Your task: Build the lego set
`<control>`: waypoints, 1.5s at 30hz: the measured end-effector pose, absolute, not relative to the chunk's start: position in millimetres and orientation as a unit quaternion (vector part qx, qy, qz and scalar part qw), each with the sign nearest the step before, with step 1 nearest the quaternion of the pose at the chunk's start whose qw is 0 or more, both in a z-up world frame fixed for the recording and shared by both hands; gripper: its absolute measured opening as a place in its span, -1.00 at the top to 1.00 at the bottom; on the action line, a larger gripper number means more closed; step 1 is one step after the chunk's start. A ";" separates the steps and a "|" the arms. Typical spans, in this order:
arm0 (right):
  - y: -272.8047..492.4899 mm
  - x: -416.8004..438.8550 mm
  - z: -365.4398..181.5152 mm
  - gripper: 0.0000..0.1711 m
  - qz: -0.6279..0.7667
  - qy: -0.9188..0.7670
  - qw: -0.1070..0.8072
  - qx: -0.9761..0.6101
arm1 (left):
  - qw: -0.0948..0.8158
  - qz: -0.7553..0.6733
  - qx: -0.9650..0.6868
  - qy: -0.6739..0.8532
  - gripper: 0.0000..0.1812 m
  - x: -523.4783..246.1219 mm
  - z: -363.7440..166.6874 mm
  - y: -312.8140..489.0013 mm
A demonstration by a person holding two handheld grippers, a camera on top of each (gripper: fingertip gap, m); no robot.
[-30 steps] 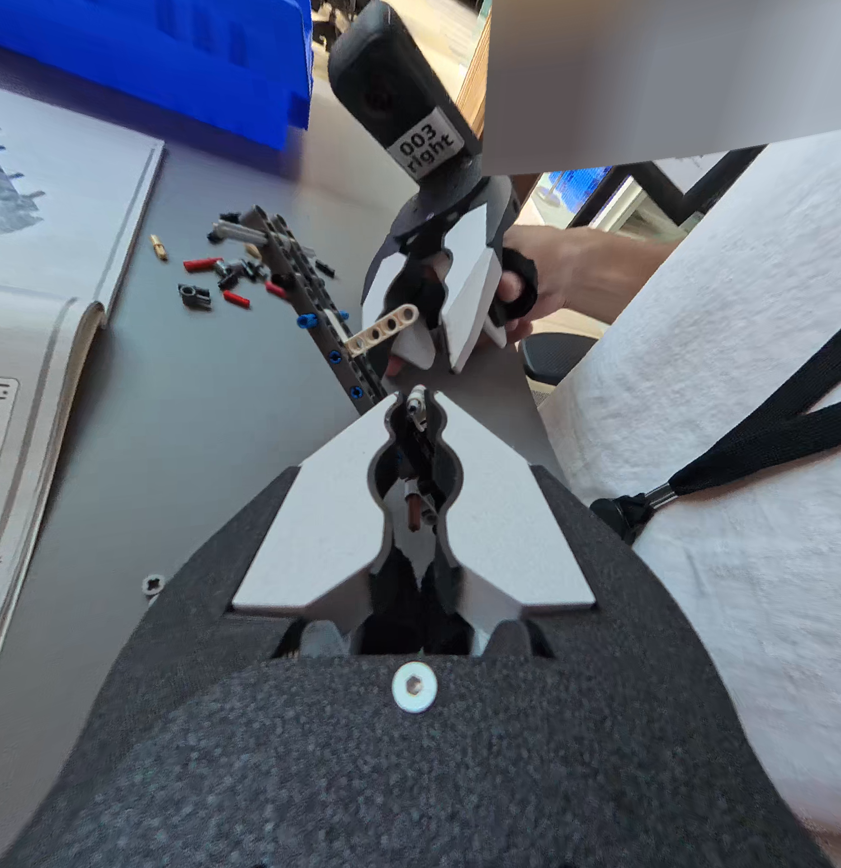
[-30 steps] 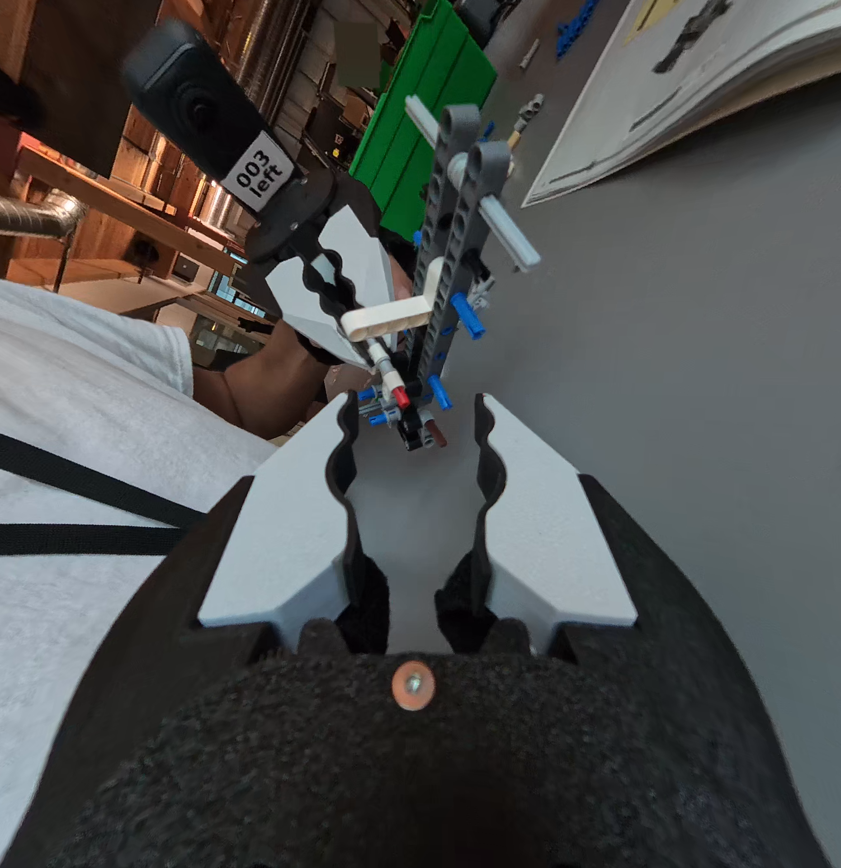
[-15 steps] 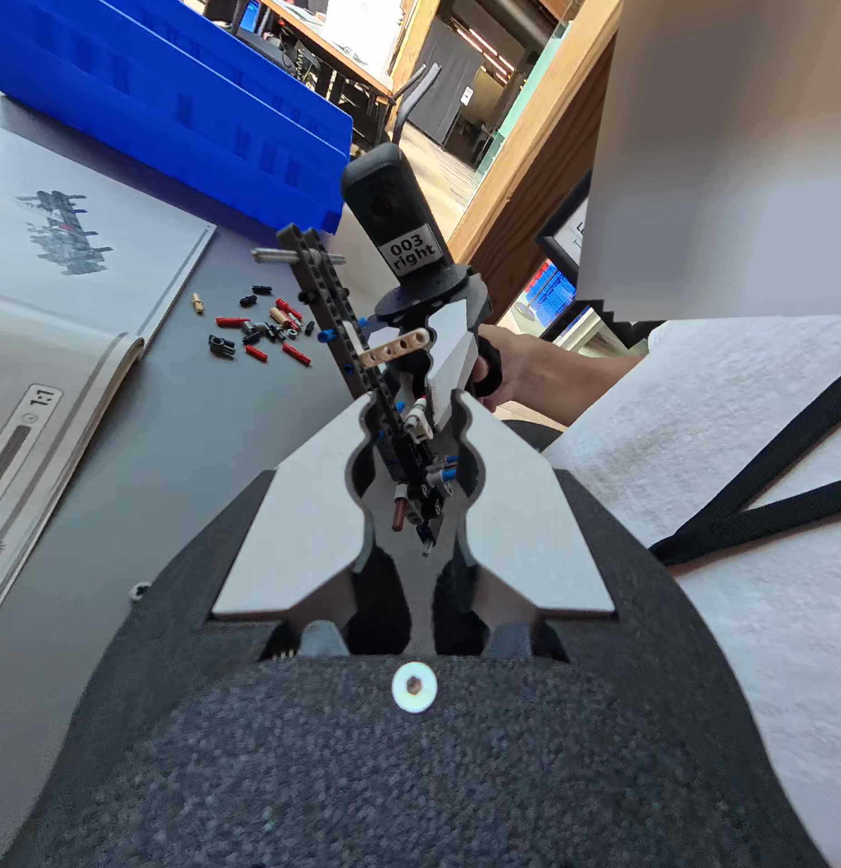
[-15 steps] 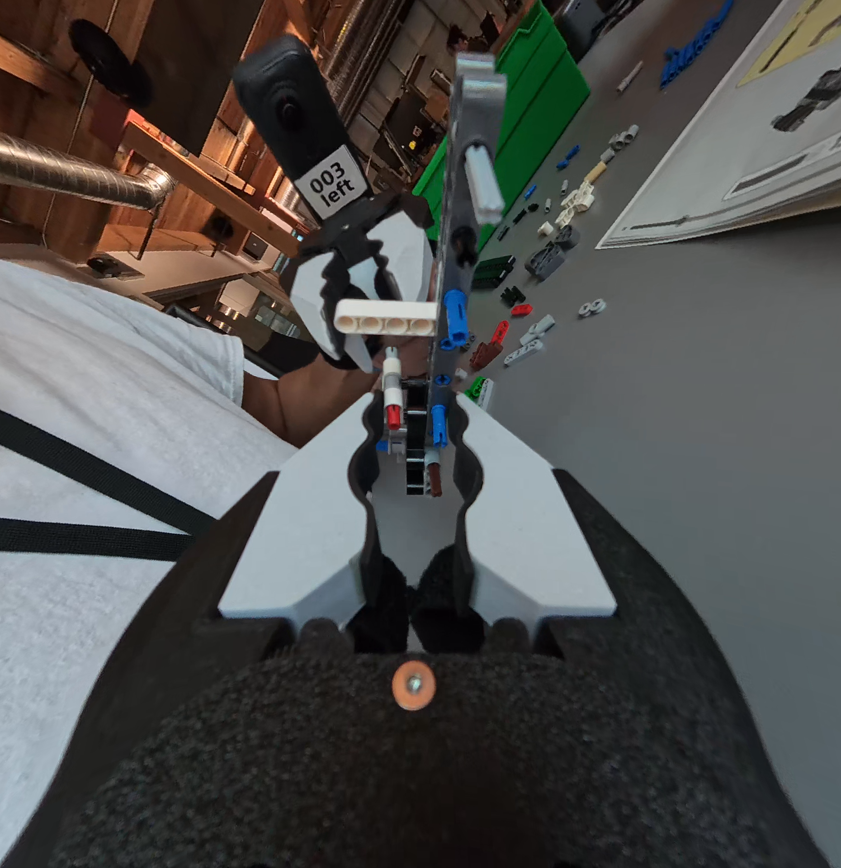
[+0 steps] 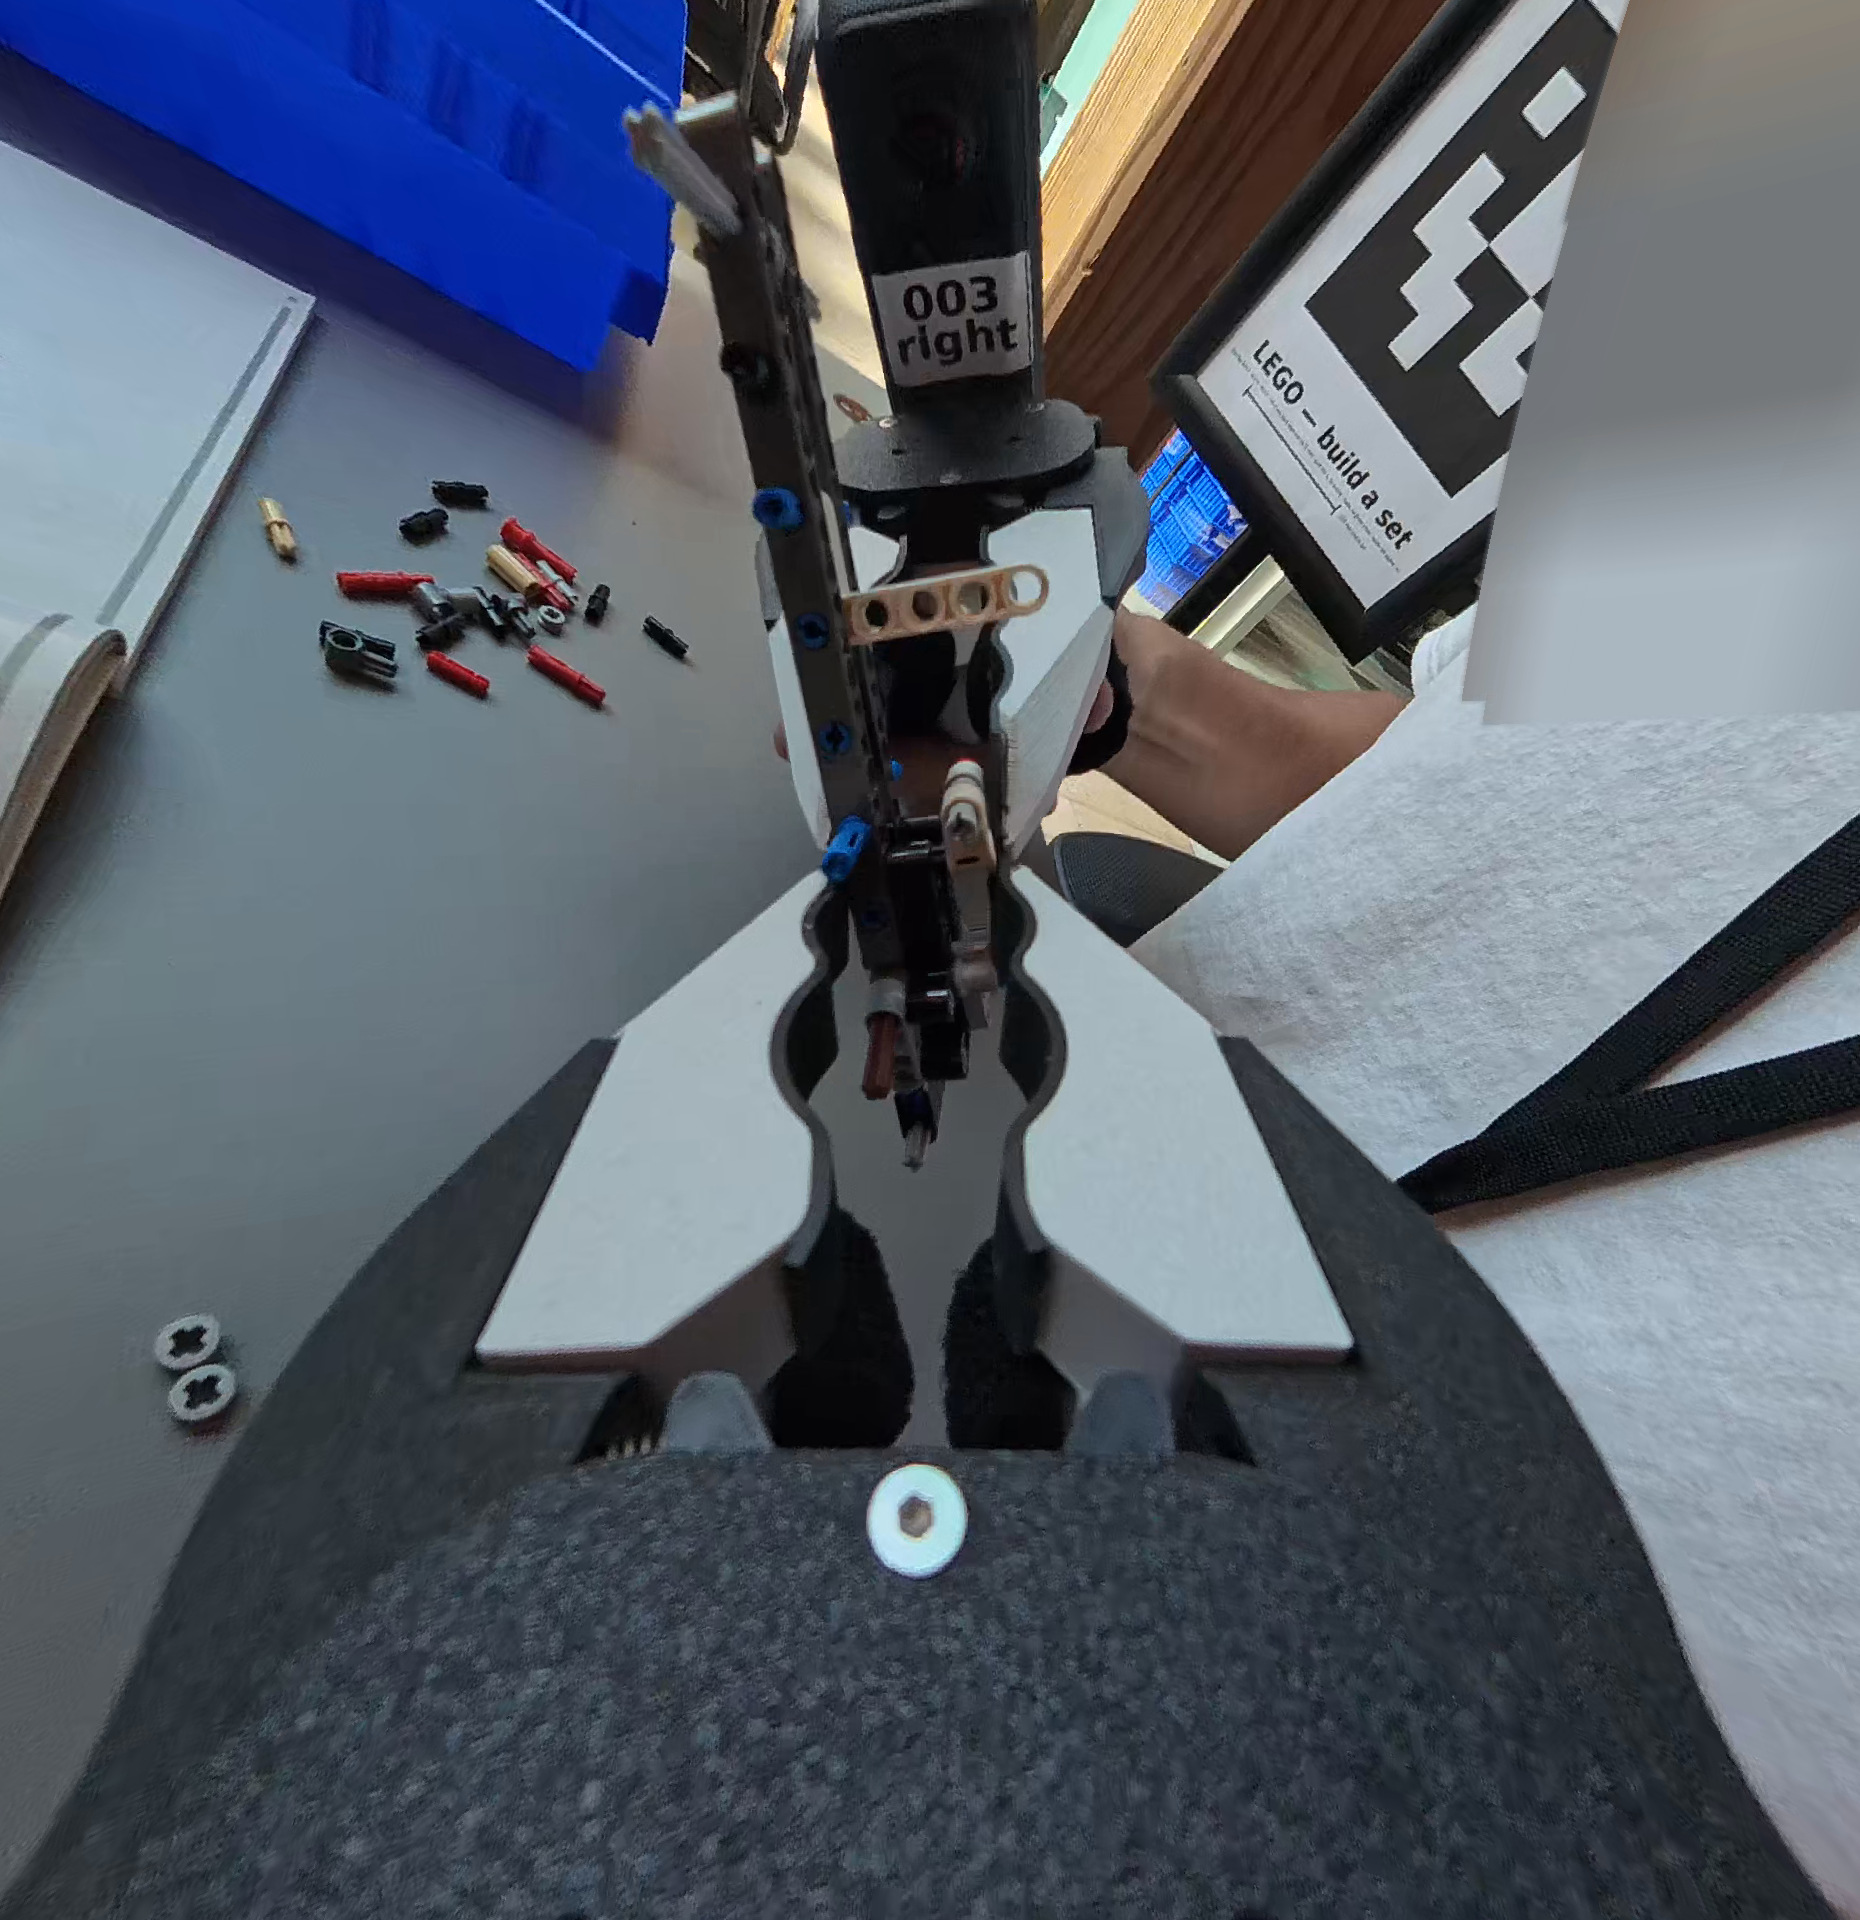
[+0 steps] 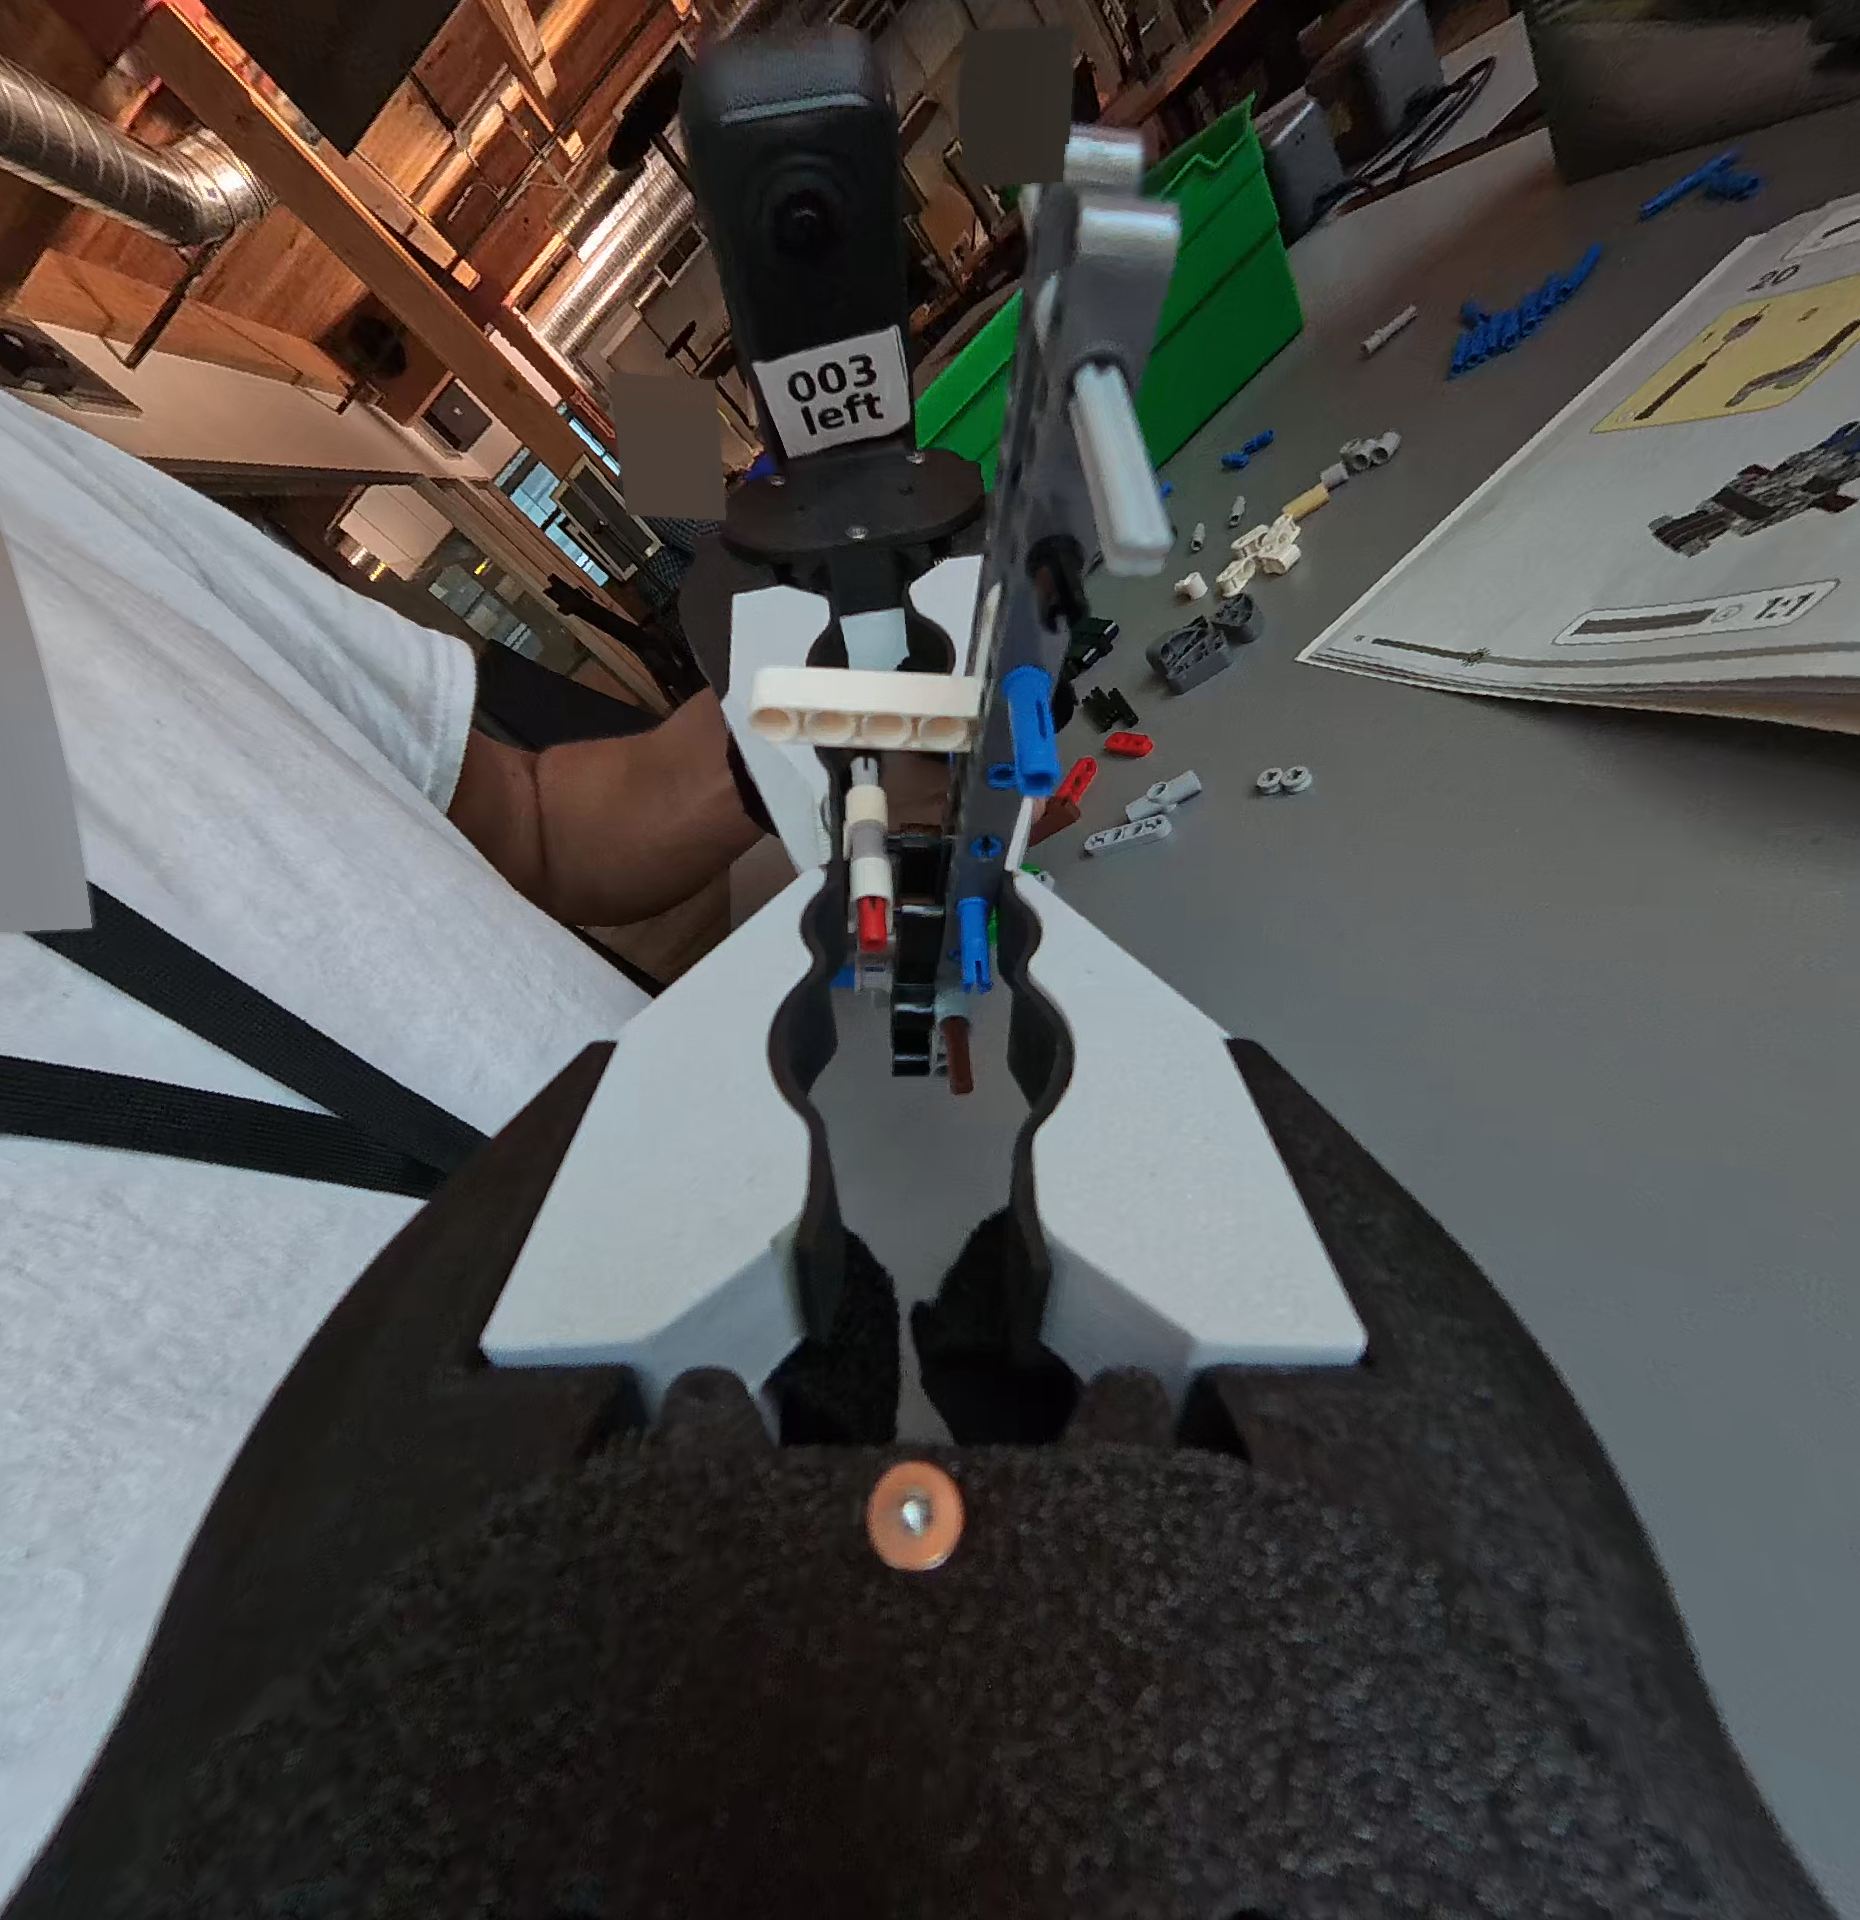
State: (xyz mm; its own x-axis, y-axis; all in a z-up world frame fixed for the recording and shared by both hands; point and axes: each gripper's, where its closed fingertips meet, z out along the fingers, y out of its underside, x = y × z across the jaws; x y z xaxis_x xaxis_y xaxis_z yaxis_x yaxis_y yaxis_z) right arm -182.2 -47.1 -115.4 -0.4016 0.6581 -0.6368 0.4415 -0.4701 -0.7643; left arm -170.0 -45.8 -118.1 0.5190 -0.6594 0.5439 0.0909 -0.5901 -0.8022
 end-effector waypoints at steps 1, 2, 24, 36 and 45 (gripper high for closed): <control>-47.0 -180.9 -112.8 0.71 0.669 -0.510 0.088 -0.534 | 0.417 -0.456 -0.764 0.188 0.73 -168.8 -115.8 -46.0; -47.2 -179.5 -111.2 0.71 0.671 -0.513 0.094 -0.528 | 0.420 -0.452 -0.763 0.192 0.73 -167.8 -114.6 -46.1; -45.1 -172.1 -122.4 0.75 0.673 -0.526 0.086 -0.513 | 0.424 -0.385 -0.787 0.230 0.78 -164.6 -125.4 -43.1; -40.7 -180.5 -115.2 0.72 0.697 -0.487 0.071 -0.522 | 0.428 -0.477 -0.754 0.144 0.83 -177.4 -115.2 -35.7; -40.2 -181.6 -108.1 0.63 0.724 -0.437 0.026 -0.533 | 0.424 -0.498 -0.745 0.131 0.83 -179.8 -115.1 -34.3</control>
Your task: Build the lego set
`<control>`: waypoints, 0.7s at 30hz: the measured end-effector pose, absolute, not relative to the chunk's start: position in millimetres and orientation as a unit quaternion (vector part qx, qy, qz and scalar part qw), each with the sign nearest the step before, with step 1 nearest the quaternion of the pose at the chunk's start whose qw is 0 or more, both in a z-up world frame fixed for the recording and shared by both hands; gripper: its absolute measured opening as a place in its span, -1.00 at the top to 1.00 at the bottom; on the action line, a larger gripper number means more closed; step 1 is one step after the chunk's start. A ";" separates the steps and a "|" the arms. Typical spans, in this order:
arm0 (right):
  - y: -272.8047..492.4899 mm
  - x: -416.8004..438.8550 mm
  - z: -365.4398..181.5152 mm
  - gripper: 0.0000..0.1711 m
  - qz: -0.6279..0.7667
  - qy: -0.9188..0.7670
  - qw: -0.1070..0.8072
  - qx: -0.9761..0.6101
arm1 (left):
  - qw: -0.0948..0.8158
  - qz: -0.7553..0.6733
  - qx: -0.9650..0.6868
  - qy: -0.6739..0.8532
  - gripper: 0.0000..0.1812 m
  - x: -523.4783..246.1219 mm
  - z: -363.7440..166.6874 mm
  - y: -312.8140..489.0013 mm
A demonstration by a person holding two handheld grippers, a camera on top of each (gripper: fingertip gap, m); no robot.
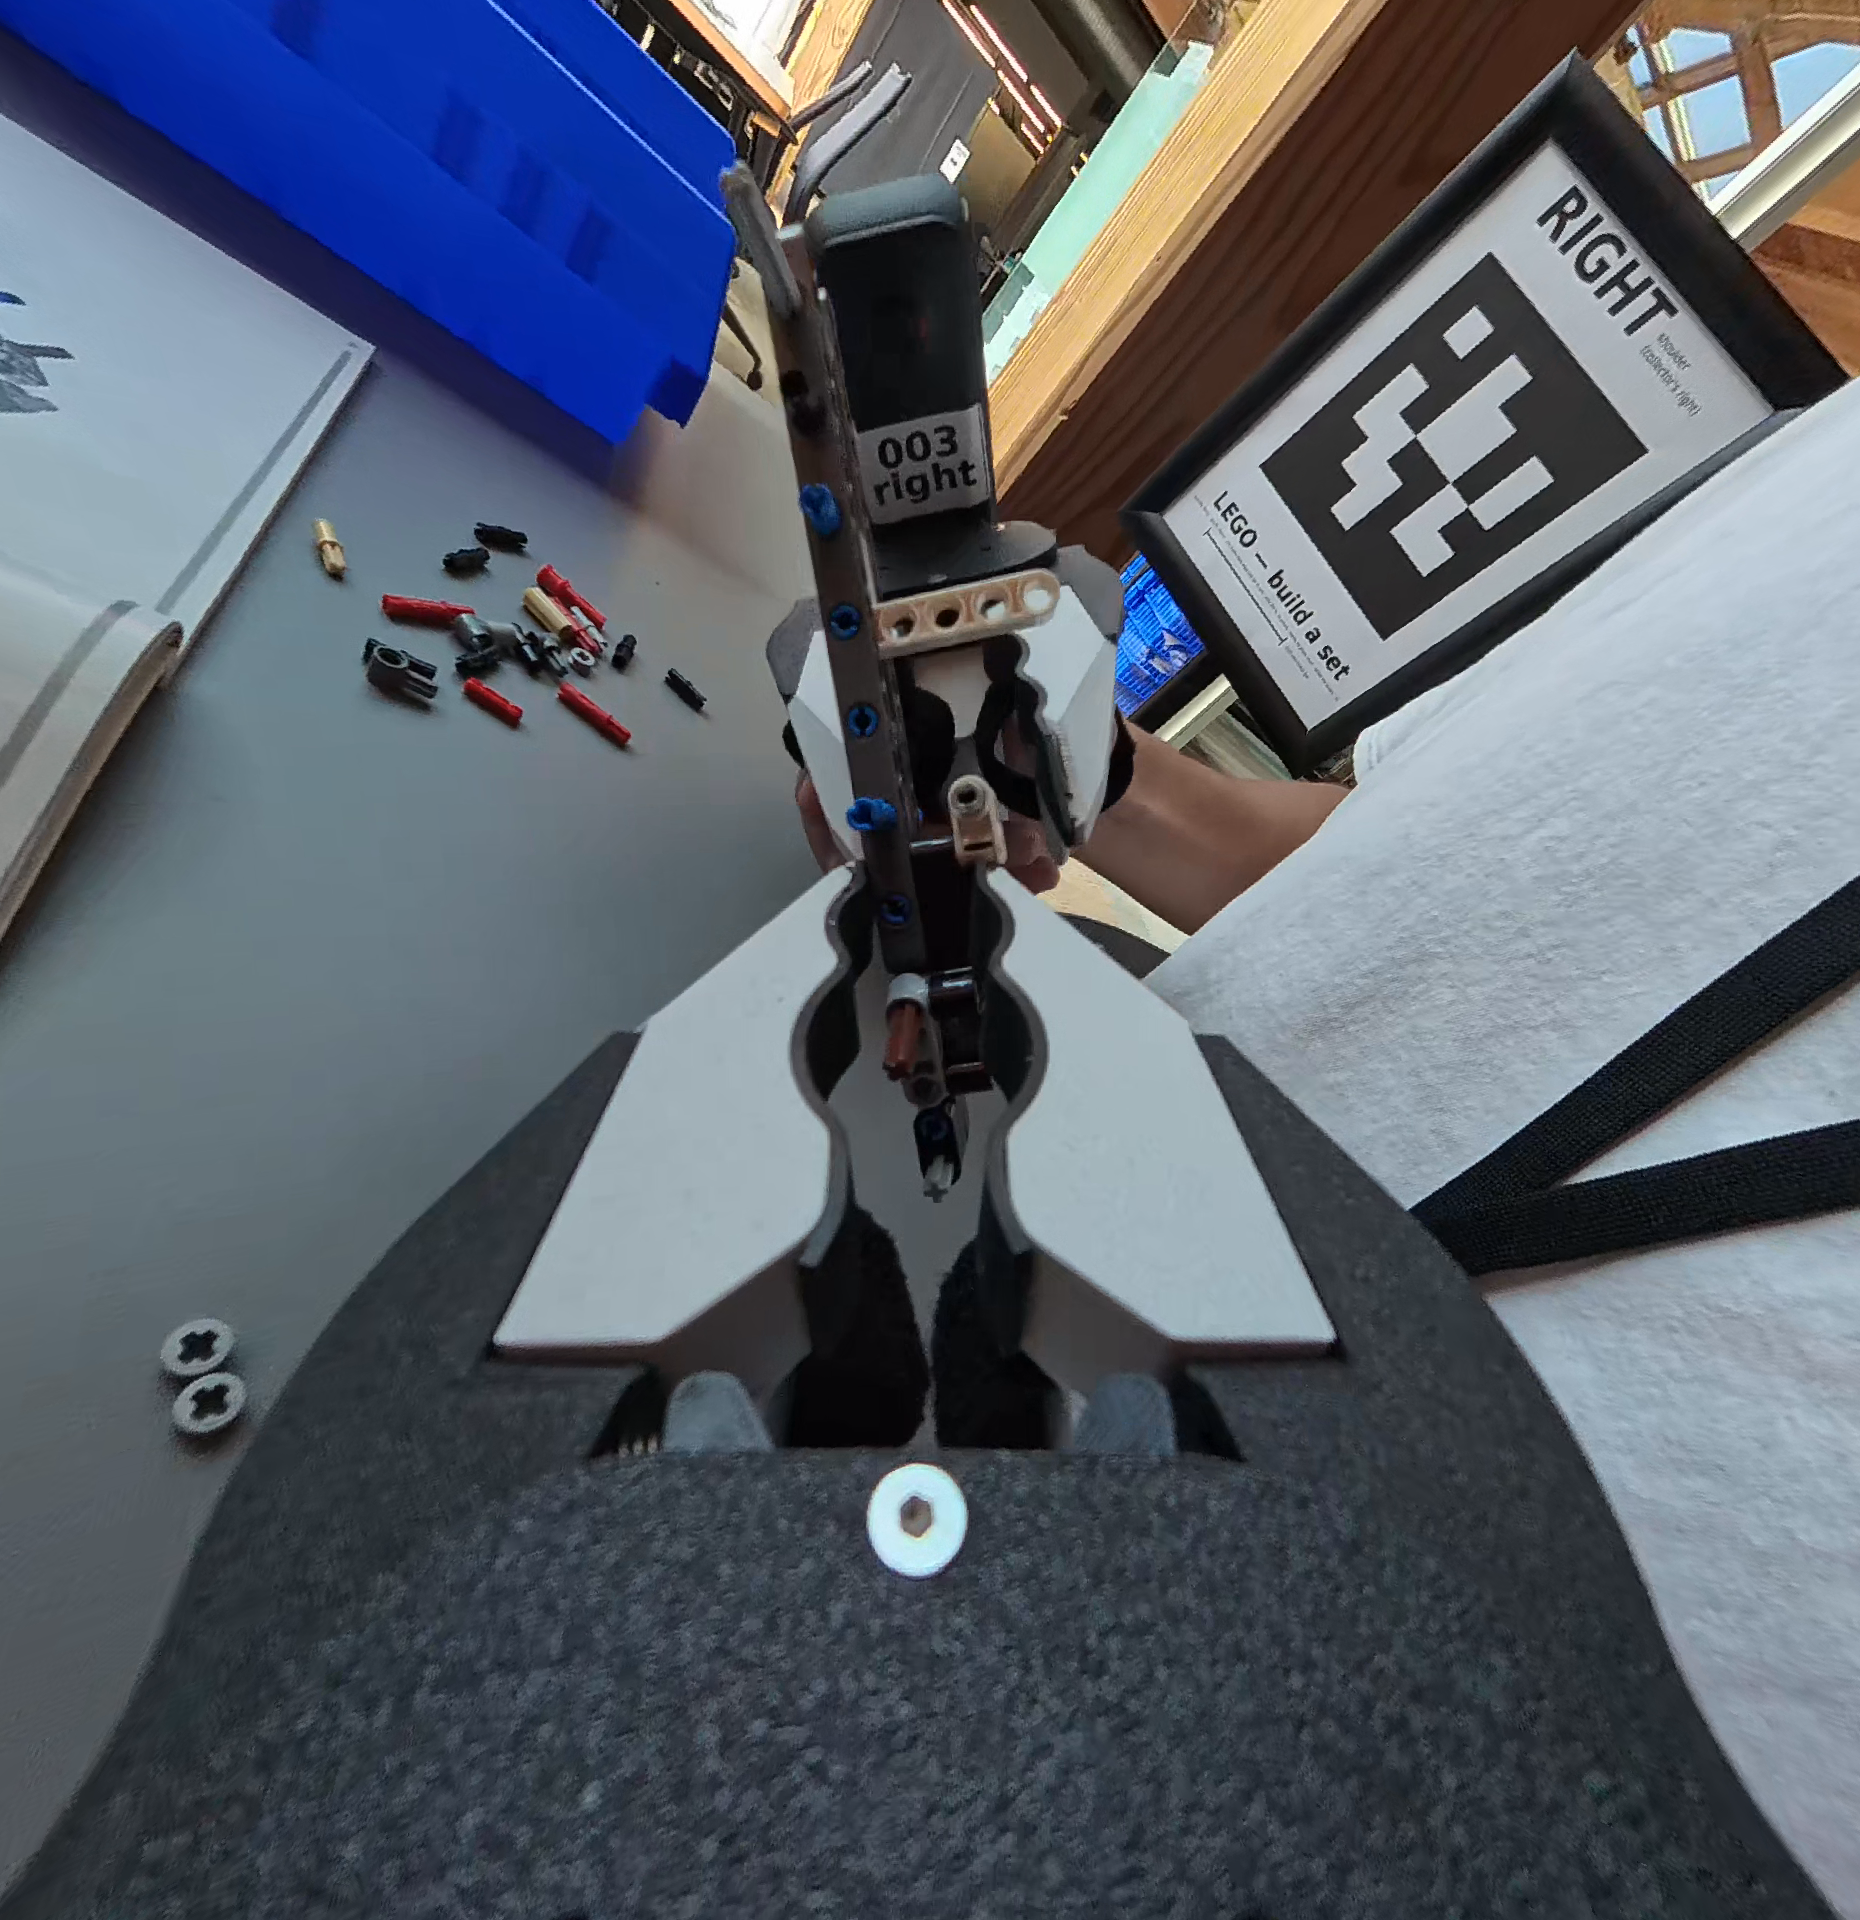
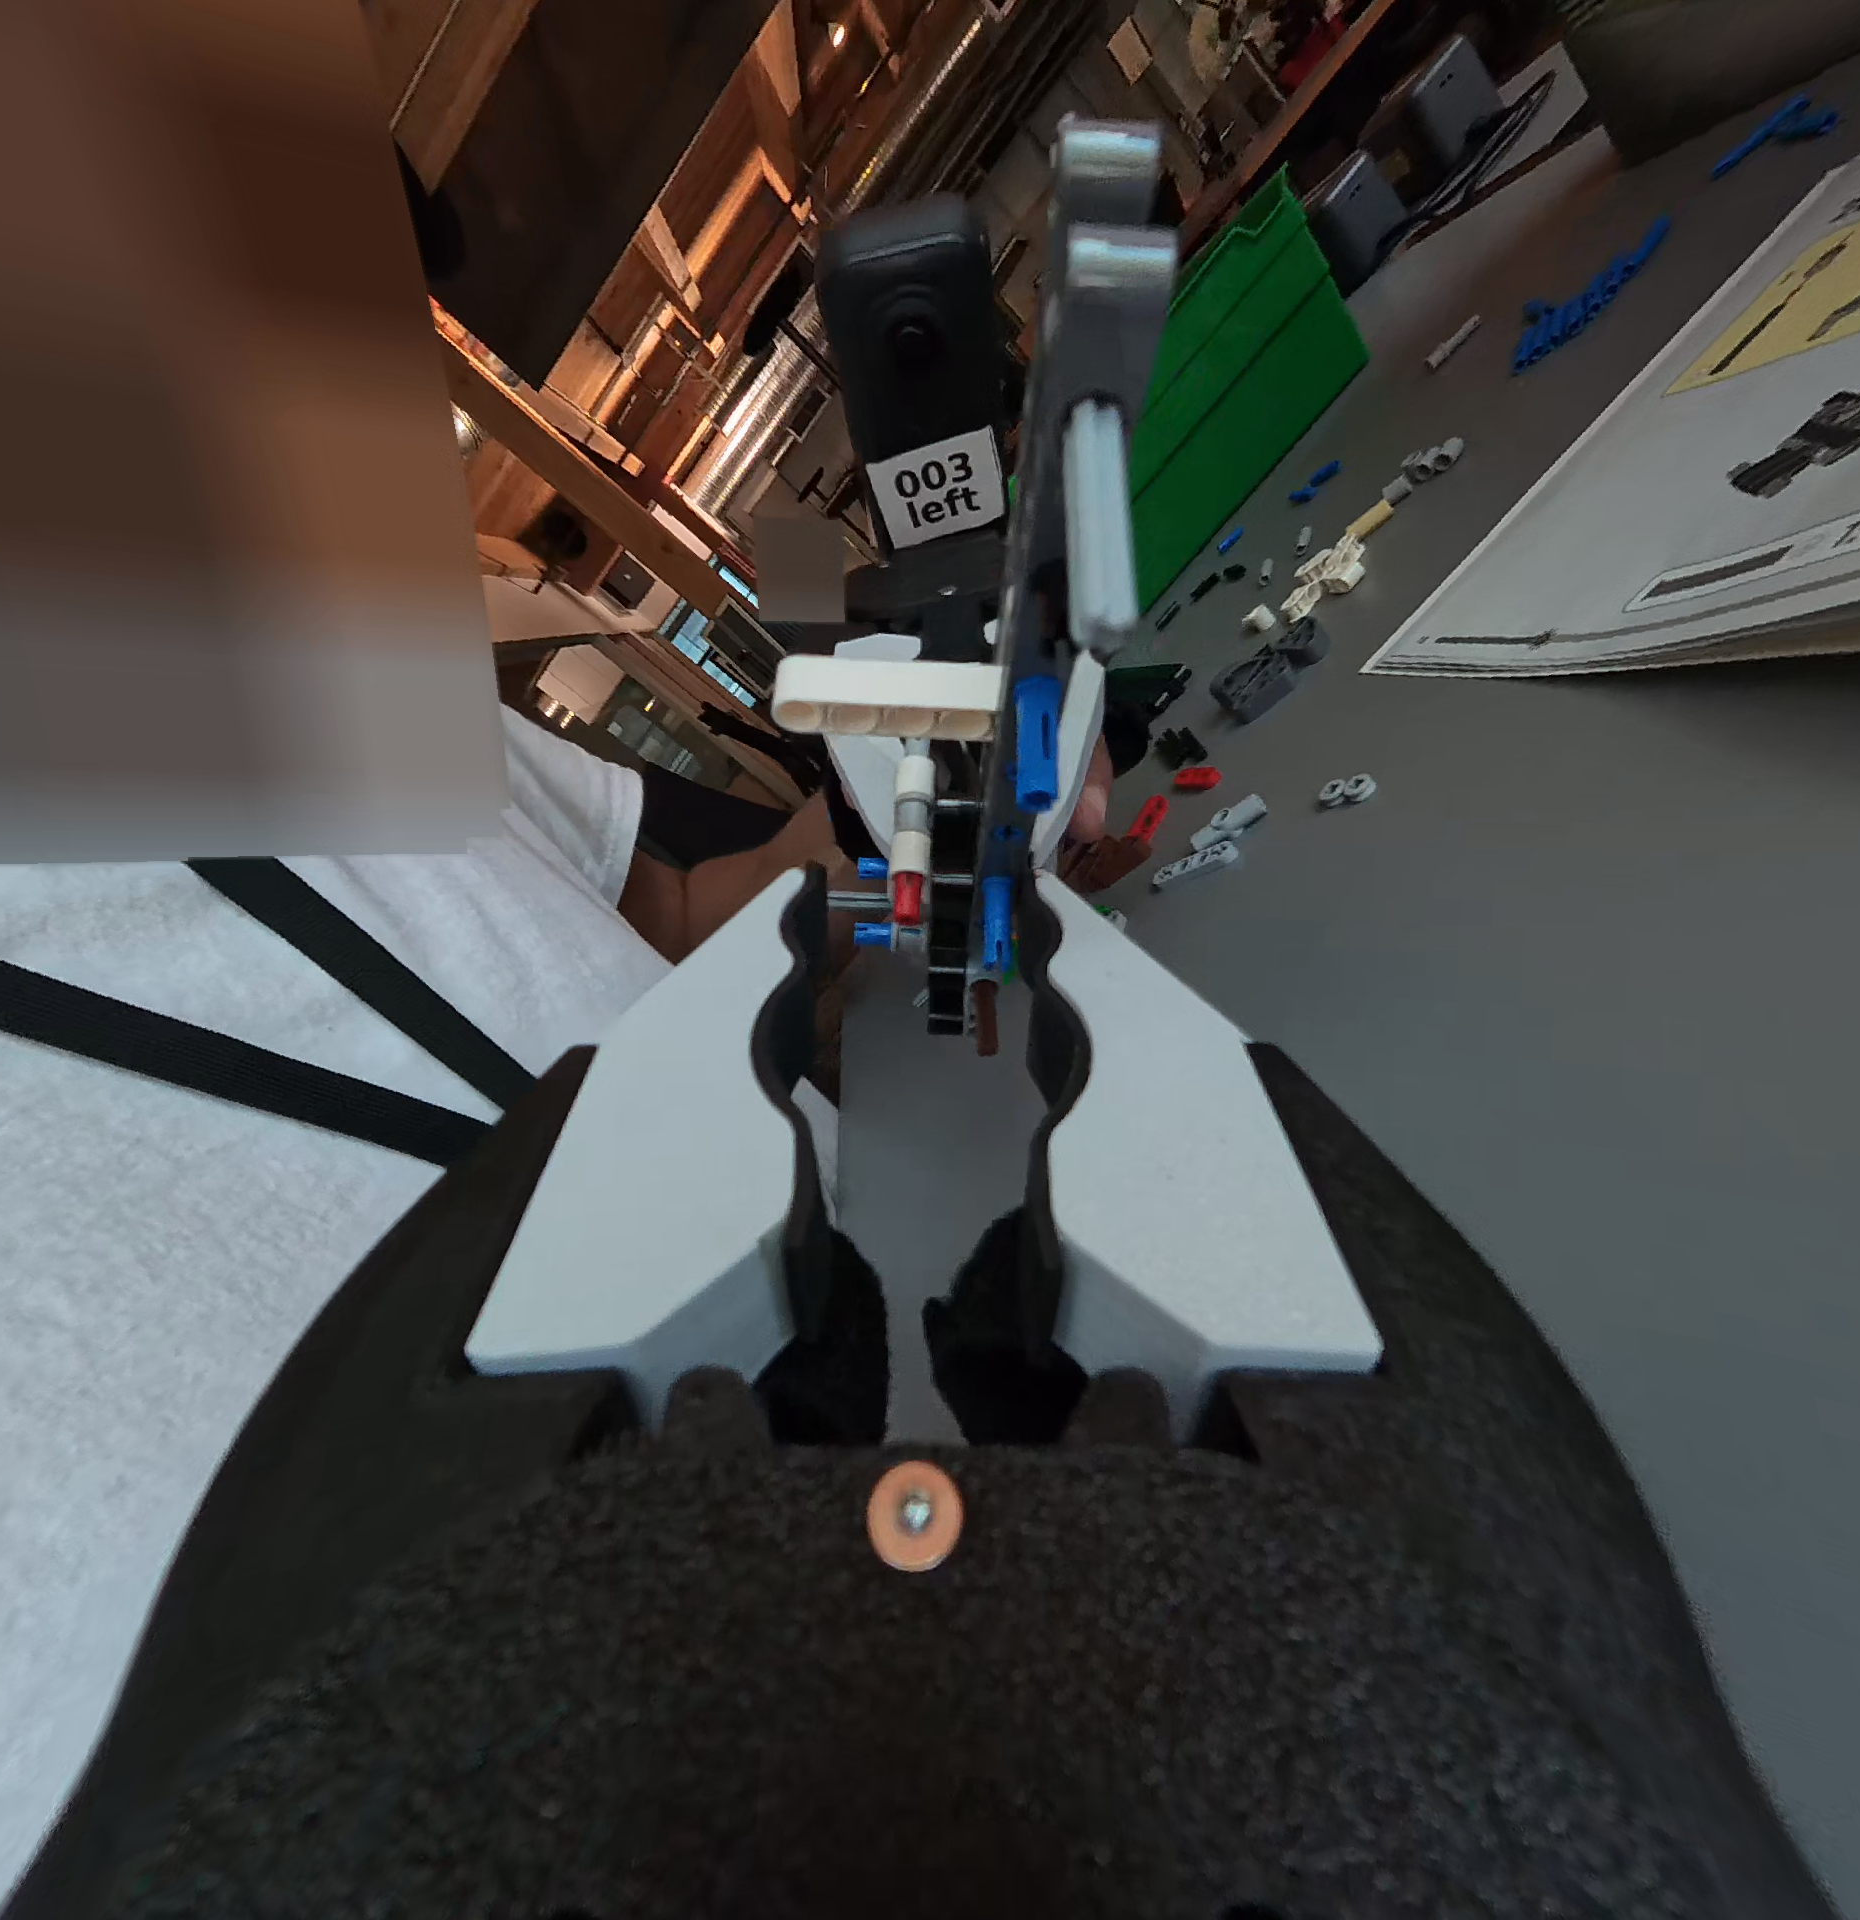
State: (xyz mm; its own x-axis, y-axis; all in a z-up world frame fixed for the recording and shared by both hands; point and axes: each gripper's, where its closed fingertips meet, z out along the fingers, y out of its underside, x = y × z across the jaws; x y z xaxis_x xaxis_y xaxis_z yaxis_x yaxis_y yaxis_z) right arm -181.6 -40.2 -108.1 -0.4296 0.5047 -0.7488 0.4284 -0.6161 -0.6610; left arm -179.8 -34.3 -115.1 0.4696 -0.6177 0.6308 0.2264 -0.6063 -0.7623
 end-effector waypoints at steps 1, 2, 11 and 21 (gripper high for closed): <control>-38.8 -182.0 -107.4 0.65 0.727 -0.427 0.018 -0.537 | 0.425 -0.500 -0.743 0.129 0.83 -179.8 -114.4 -33.7; -37.5 -182.3 -106.1 0.65 0.733 -0.416 0.010 -0.538 | 0.425 -0.503 -0.742 0.127 0.83 -179.9 -113.4 -32.9; -30.6 -181.4 -114.9 0.77 0.713 -0.421 0.019 -0.561 | 0.422 -0.507 -0.744 0.104 0.83 -176.8 -118.8 -28.2; -24.6 -175.0 -119.4 0.44 0.709 -0.370 -0.049 -0.598 | 0.324 -0.567 -0.757 -0.014 0.83 -188.4 -136.3 -27.2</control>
